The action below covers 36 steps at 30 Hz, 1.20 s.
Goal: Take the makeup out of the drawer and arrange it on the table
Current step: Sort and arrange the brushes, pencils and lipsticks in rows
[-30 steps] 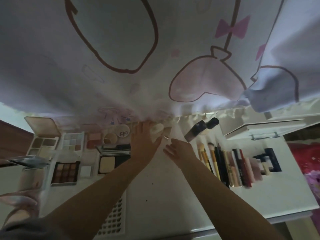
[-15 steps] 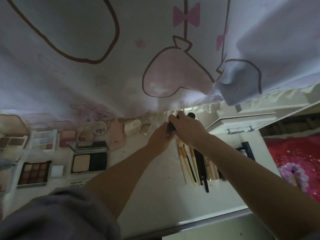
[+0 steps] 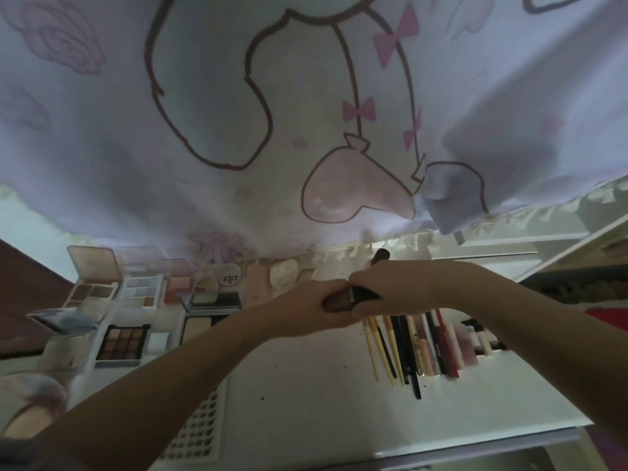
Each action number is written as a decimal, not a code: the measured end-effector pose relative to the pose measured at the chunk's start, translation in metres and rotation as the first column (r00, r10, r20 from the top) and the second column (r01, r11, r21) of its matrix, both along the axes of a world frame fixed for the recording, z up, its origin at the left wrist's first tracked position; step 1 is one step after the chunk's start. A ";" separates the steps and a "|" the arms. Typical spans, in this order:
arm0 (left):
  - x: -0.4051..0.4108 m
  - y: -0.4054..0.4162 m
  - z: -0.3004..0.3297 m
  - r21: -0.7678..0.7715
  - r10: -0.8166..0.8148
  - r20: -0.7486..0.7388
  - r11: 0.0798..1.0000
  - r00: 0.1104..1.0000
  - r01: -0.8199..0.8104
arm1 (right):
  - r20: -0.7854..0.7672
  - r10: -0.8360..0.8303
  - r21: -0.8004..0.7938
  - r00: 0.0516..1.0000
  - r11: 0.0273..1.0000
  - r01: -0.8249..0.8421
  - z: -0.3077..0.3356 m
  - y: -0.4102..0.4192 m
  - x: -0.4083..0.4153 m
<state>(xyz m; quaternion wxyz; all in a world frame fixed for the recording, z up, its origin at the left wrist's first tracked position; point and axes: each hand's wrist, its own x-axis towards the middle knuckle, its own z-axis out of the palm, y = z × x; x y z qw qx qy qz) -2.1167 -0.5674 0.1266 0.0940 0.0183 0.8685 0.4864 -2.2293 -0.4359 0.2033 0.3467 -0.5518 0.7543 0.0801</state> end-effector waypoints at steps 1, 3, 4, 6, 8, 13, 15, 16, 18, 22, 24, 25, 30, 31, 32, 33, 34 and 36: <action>0.004 -0.002 0.003 -0.004 -0.005 -0.008 1.000 1.000 0.005 | 0.021 -0.005 -0.032 1.000 0.999 0.005 0.001 0.003 0.004; 0.009 -0.003 0.007 -0.012 -0.023 -0.017 1.000 1.000 0.023 | 0.046 -0.001 -0.071 0.999 0.997 0.004 0.003 0.007 0.009; 0.010 -0.003 0.009 -0.011 -0.031 -0.014 0.999 0.999 0.031 | 0.049 0.006 -0.079 0.999 0.997 -0.002 0.004 0.008 0.011; 0.012 -0.002 0.013 0.002 -0.038 -0.007 0.999 0.999 0.038 | 0.058 0.009 -0.086 0.998 0.996 -0.004 0.007 0.008 0.012; 0.012 -0.003 0.018 0.024 -0.041 0.009 0.999 0.999 0.041 | 0.077 0.003 -0.085 0.997 0.996 0.004 0.010 0.009 0.011; 0.020 -0.014 0.015 0.004 -0.068 0.057 0.998 0.996 0.068 | 0.093 -0.043 -0.092 0.995 0.994 0.052 0.007 0.020 0.005; 0.033 -0.029 0.003 -0.023 0.011 0.103 1.000 0.995 -0.009 | 0.099 -0.168 -0.118 0.981 0.977 0.179 0.007 0.042 -0.013; 0.039 -0.037 -0.007 -0.004 0.074 0.132 0.997 0.988 -0.074 | 0.164 -0.276 -0.137 0.947 0.944 0.299 0.005 0.055 -0.023; 0.042 -0.043 -0.023 0.034 0.211 0.175 0.975 0.962 -0.220 | 0.428 -0.466 -0.133 0.775 0.816 0.563 -0.007 0.073 -0.036; 0.005 -0.022 -0.049 0.105 0.360 0.211 0.916 0.909 -0.388 | 0.656 -0.614 -0.045 0.438 0.548 0.835 -0.063 0.058 -0.033; -0.014 -0.013 -0.060 0.064 0.435 0.166 0.891 0.885 -0.449 | 0.594 -0.662 -0.124 0.457 0.486 0.865 -0.094 0.041 -0.023; -0.022 -0.011 -0.063 0.040 0.477 0.143 0.873 0.867 -0.486 | 0.556 -0.689 -0.179 0.465 0.447 0.876 -0.108 0.033 -0.018; -0.057 -0.012 -0.074 0.007 0.613 0.125 0.786 0.781 -0.618 | 0.374 -0.816 -0.363 0.440 0.308 0.880 -0.159 0.001 0.005; -0.062 -0.012 -0.075 0.039 0.624 0.140 0.773 0.769 -0.634 | 0.360 -0.830 -0.365 0.426 0.295 0.883 -0.165 -0.004 0.006; -0.066 -0.012 -0.077 0.055 0.630 0.154 0.764 0.761 -0.643 | 0.364 -0.845 -0.353 0.392 0.264 0.897 -0.169 -0.009 0.005; -0.070 -0.012 -0.080 0.046 0.638 0.140 0.759 0.757 -0.649 | 0.383 -0.855 -0.334 0.350 0.225 0.915 -0.172 -0.013 0.004; -0.073 -0.012 -0.081 0.019 0.647 0.120 0.757 0.753 -0.653 | 0.407 -0.856 -0.323 0.320 0.192 0.927 -0.174 -0.017 0.003; -0.078 -0.011 -0.082 0.049 0.656 0.100 0.747 0.748 -0.663 | 0.443 -0.850 -0.308 0.284 0.153 0.939 -0.180 -0.026 0.002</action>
